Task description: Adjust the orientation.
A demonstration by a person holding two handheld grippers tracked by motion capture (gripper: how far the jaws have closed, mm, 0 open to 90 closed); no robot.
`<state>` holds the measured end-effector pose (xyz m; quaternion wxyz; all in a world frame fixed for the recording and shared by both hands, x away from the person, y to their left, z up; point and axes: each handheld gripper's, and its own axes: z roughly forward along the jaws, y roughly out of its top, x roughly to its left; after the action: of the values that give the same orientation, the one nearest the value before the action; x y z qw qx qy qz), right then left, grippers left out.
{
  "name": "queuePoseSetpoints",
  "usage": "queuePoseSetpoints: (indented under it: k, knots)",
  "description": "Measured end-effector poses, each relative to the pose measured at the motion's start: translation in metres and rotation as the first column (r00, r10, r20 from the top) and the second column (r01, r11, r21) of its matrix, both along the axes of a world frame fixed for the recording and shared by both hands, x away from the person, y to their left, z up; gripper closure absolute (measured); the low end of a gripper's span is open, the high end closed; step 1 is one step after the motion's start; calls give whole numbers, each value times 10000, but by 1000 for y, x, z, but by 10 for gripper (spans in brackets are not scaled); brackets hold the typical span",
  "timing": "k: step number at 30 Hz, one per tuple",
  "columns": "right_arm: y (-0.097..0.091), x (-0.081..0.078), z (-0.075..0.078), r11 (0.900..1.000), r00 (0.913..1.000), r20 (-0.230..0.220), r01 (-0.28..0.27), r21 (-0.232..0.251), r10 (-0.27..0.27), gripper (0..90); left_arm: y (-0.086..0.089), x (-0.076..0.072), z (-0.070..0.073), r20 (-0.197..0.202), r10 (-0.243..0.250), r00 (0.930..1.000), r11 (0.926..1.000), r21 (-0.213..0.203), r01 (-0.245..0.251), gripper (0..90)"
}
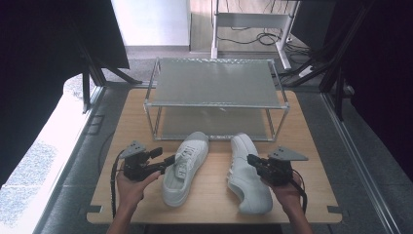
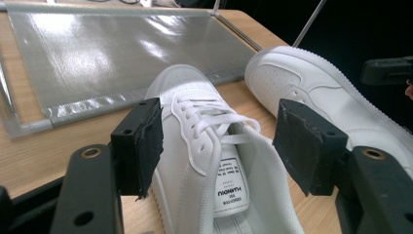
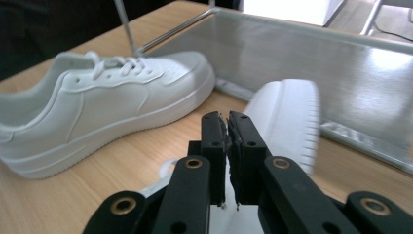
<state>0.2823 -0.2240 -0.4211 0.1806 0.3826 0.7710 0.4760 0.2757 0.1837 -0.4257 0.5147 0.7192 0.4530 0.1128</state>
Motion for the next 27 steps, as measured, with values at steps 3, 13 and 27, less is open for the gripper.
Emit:
queuePoseSetpoints:
  k: [3,13,27]
  knots:
    - [11,-1,-2,9992,9997,-20,-253,-314,252,879,-1,1,-3,-163,13,9999,10000,78,-12,350]
    - [47,-9,-14,9764,9875,-73,-1567,-1487,1574,900,-3,0,-2,-165,-81,9998,9998,-184,78,363]
    - [54,-9,-24,9499,9831,-826,-1796,-2557,1637,900,-9,2,-7,-412,-293,9987,9994,-208,285,369]
